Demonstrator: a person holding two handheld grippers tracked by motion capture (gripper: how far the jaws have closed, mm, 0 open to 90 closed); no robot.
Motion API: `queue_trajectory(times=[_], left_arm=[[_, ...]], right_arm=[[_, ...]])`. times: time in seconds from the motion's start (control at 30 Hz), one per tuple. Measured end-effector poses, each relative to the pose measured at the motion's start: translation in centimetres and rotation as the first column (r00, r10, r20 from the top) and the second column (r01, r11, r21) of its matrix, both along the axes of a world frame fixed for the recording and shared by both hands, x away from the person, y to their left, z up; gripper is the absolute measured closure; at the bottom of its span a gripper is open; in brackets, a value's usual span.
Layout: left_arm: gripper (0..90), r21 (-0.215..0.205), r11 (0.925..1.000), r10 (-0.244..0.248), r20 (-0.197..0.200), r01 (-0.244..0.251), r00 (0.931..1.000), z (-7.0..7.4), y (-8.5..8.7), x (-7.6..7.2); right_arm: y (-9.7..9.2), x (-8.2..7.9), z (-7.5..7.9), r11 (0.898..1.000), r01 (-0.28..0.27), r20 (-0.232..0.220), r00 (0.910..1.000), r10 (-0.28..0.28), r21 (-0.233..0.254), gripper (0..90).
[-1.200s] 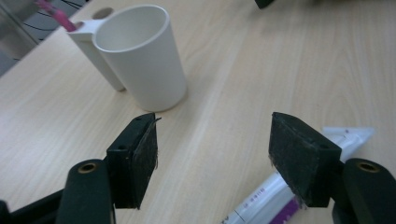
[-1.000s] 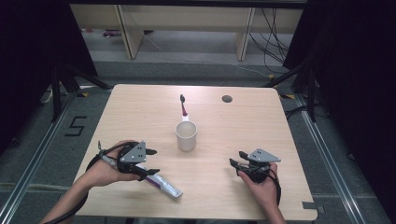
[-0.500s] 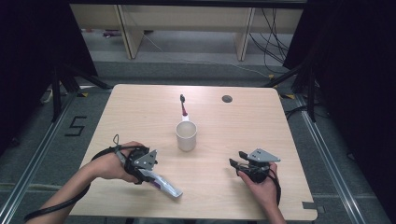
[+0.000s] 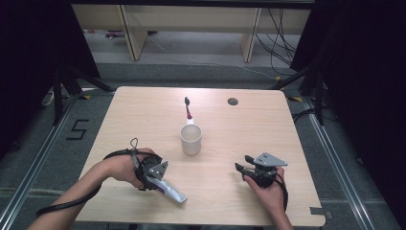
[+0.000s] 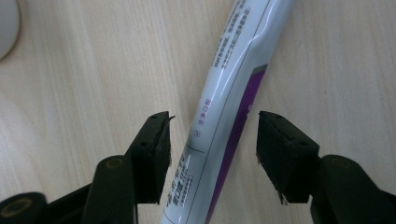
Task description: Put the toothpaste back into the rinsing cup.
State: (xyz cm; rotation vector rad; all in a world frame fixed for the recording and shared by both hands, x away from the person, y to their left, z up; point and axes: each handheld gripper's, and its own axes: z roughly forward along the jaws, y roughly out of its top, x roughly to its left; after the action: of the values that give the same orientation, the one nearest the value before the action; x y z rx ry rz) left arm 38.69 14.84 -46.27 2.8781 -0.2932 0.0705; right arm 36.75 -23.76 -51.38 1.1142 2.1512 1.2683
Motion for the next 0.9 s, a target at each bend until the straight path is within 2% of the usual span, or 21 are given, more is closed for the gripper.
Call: queue_trajectory(times=[0.03, 0.1, 0.23, 0.27, 0.37, 0.57, 0.7, 0.73, 0.9], left_arm=[[46.0, 0.02, 0.9997, -0.011, 0.0, 0.011, 0.9999, -0.1, -0.1, 0.1], [47.2, 0.036, 0.9989, -0.03, -0.003, 0.03, 0.9995, -0.2, -0.3, 0.3], [48.1, 0.069, 0.996, -0.056, -0.014, 0.057, 0.9983, -0.5, -0.7, 0.4], [48.1, 0.069, 0.996, -0.056, -0.014, 0.057, 0.9983, -0.5, -0.7, 0.4], [48.3, 0.101, 0.9915, -0.081, -0.016, 0.082, 0.9966, -0.7, -1.1, 0.7], [49.3, 0.119, 0.9867, -0.109, -0.029, 0.112, 0.9936, -1.0, -1.8, 0.7], [49.8, 0.131, 0.9837, -0.119, -0.035, 0.123, 0.9922, -1.3, -2.0, 0.6], [50.0, 0.134, 0.9829, -0.123, -0.037, 0.127, 0.9918, -1.3, -2.1, 0.6], [50.9, 0.138, 0.9808, -0.134, -0.04, 0.138, 0.9902, -1.4, -2.4, 0.7]], right_arm=[[-0.1, 0.2, -0.1, 1.0, -0.015, 0.024, 0.9996, 0.015, -0.011, 47.0], [-0.1, 0.2, 0.0, 1.0, -0.007, 0.033, 0.9994, 0.008, -0.025, 47.0], [-0.1, 0.2, 0.0, 1.0, -0.006, 0.034, 0.9994, 0.007, -0.023, 47.0], [0.0, 0.2, -0.1, 1.0, -0.013, 0.019, 0.9997, 0.013, -0.008, 47.0], [-0.1, 0.2, 0.0, 1.0, -0.011, 0.024, 0.9997, 0.011, -0.017, 47.0], [-0.1, 0.2, -0.1, 1.0, -0.015, 0.02, 0.9997, 0.015, -0.009, 47.1], [-0.1, 0.2, 0.0, 1.0, -0.01, 0.031, 0.9995, 0.011, -0.021, 47.1], [0.0, 0.1, 0.0, 1.0, -0.006, 0.011, 0.9999, 0.006, -0.009, 47.0], [0.0, 0.1, 0.0, 1.0, -0.007, 0.01, 0.9999, 0.007, -0.011, 47.1]])
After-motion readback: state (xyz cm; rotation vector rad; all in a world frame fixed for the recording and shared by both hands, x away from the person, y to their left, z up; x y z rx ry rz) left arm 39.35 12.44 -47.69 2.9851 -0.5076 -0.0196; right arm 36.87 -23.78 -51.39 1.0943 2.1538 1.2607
